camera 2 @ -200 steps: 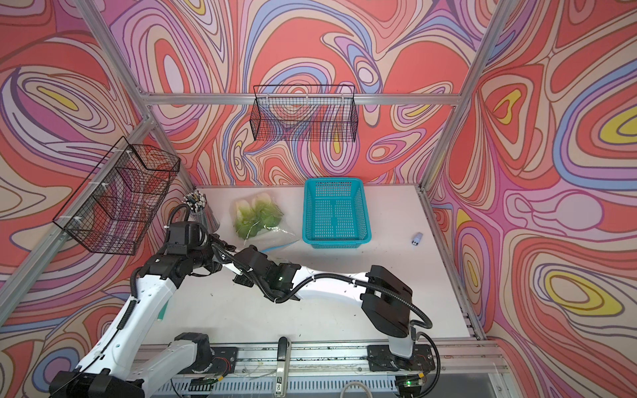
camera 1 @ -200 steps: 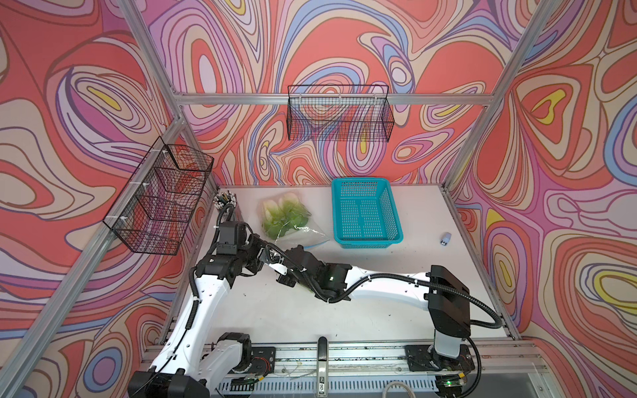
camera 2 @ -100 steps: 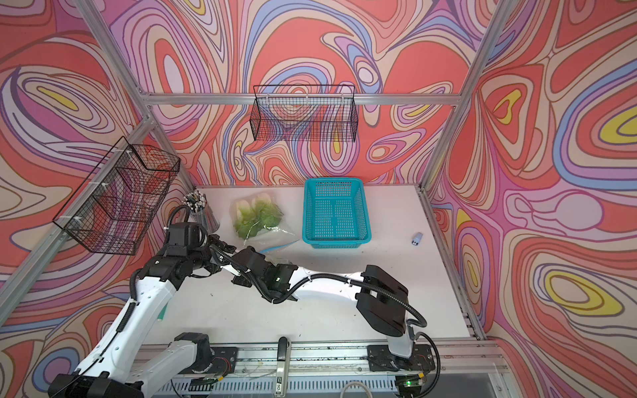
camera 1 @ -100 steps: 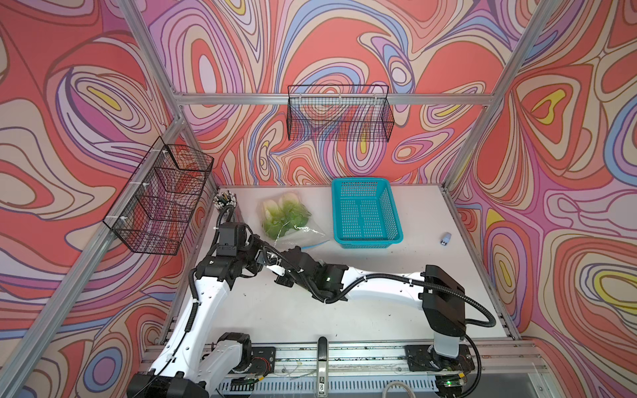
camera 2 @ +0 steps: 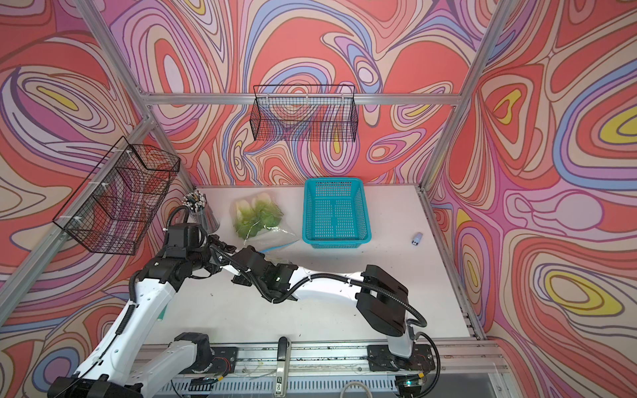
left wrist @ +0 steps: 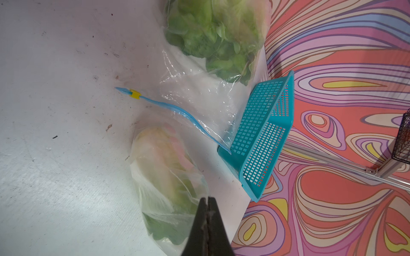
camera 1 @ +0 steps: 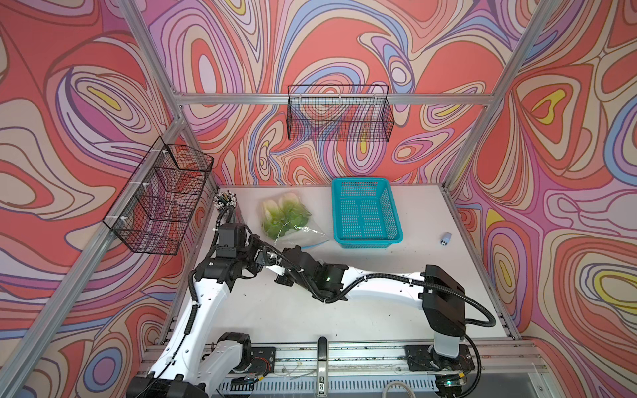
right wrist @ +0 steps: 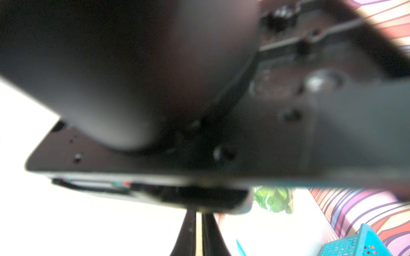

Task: Open the zip-top bag and take out the chinese cabbages
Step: Unzip the zipper on the zipper food storage bag.

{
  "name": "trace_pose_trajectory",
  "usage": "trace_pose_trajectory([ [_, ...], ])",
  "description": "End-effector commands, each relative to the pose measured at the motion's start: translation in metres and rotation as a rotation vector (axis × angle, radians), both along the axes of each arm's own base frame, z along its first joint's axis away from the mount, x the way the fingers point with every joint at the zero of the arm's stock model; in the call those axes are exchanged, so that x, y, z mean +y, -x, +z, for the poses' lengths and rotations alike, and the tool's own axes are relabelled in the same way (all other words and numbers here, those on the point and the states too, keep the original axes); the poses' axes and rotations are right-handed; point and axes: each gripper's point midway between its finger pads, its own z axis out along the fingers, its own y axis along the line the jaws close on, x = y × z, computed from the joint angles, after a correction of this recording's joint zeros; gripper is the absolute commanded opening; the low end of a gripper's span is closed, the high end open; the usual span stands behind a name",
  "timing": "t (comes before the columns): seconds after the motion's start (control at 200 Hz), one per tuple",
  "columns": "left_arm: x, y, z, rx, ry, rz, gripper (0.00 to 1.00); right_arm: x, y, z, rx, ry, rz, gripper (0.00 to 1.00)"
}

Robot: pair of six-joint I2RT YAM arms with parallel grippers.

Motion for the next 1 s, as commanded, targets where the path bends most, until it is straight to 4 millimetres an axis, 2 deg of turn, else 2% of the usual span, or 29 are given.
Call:
trace_pose_trajectory([
  [0.0,-0.003,0.002,0.000,-0.004,0.016,-0.004,0.00,0.002,-0.007,0.006,-0.025,-0.010,-0.007,0.08],
  [0.145,-0.001,0.004,-0.002,0.003,0.006,-0.001,0.00,0.000,-0.010,0.010,-0.037,0.000,-0.017,0.08],
  [0.411,0.000,0.003,-0.007,0.012,0.000,0.006,0.00,-0.010,-0.001,0.036,-0.034,-0.029,0.007,0.13],
  [0.581,0.001,0.003,-0.008,0.013,-0.005,0.009,0.00,-0.016,0.002,0.045,-0.034,-0.035,0.012,0.23],
  [0.761,-0.001,0.003,-0.006,0.005,0.004,0.007,0.00,-0.014,0.002,0.032,-0.034,0.009,0.023,0.37],
  [0.992,-0.001,0.004,-0.002,-0.011,0.009,0.004,0.00,-0.010,0.001,0.018,-0.035,0.054,0.037,0.47],
])
